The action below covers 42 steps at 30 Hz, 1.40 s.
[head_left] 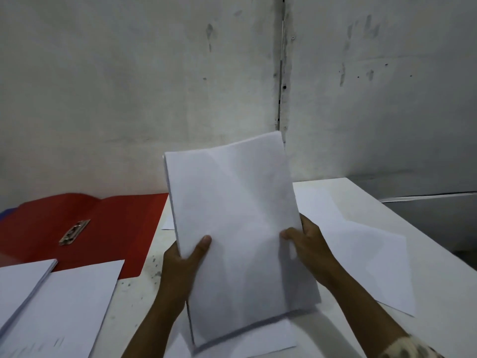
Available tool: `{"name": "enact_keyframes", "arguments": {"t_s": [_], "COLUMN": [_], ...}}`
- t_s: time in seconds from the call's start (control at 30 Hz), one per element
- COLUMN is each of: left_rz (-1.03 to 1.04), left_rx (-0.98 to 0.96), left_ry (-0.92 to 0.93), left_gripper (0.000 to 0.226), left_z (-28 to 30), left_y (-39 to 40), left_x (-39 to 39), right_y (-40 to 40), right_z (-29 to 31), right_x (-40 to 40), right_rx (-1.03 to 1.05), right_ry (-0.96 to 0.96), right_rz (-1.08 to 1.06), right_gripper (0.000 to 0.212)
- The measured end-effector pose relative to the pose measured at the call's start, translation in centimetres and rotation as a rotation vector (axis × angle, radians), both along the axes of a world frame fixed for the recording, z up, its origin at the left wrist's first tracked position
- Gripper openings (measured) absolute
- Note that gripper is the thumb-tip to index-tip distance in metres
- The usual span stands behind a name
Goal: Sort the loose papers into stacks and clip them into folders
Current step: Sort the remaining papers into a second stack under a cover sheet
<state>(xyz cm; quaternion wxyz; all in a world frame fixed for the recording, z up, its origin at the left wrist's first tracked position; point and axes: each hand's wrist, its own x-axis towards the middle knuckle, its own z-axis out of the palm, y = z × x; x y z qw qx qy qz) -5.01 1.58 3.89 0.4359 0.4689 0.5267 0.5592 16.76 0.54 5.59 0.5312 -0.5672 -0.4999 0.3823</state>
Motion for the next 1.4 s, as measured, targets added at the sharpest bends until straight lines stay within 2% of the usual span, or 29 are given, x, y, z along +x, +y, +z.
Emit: {"name": "enact_keyframes", "arguments": {"t_s": [0.23,0.3,0.37,0.43,0.5,0.6,0.7,0.8,0.9,0.97,1.1,1.2,1.4], "left_rz": [-0.034,0.023,0.125,0.164,0.134,0.093,0.072,0.074,0.085,0.076,0.045,-0.052,-0.133], "left_rx": [-0.071,-0.105,-0.148,-0.220,-0.307,-0.402,-0.409,-0.478,-0.485,-0.453,-0.427,-0.386,-0.347], "left_ry": [0.342,0.446,0.676,0.888,0.951,0.941,0.785,0.856,0.884,0.843,0.825,0.739,0.531], "left_gripper": [0.006,0.014,0.028,0.033,0.036,0.043,0.043,0.048,0.050,0.046,0.033,0.022,0.028], "left_z": [-2.6,-3.6,-4.7,-5.5,-5.5,-4.9,-4.1,-3.9,-3.6,-3.4,-3.2,-3.1,-3.2], "left_y": [0.4,0.8,1.6,2.3,2.6,2.8,3.2,3.3,3.3,3.6,3.8,4.2,4.0], "left_x": [-0.7,-1.0,-1.5,-1.9,-1.9,-1.7,-1.5,-1.2,-0.9,-0.8,-1.5,-2.4,-3.9], "right_y": [-0.2,-0.2,0.0,0.2,0.3,0.3,0.3,0.3,0.4,0.4,0.2,0.2,0.3], "right_z": [-1.9,-2.7,-3.7,-4.9,-5.7,-5.9,-6.2,-6.5,-6.7,-6.8,-6.9,-6.8,-6.8], "right_x": [0.8,0.7,0.3,-0.4,-1.1,-2.0,-2.4,-2.6,-2.5,-2.5,-2.7,-2.6,-2.3], "right_rx": [-0.183,-0.223,-0.253,-0.277,-0.286,-0.283,-0.289,-0.297,-0.283,-0.283,-0.272,-0.268,-0.287], "right_ry": [-0.112,-0.134,-0.161,-0.195,-0.230,-0.297,-0.379,-0.419,-0.396,-0.401,-0.416,-0.395,-0.327], "right_rz": [-0.075,-0.091,-0.103,-0.115,-0.122,-0.120,-0.132,-0.137,-0.141,-0.149,-0.153,-0.149,-0.149], "right_gripper": [0.013,0.011,0.009,0.007,0.004,0.013,0.028,0.020,0.020,0.011,0.012,0.011,0.009]}}
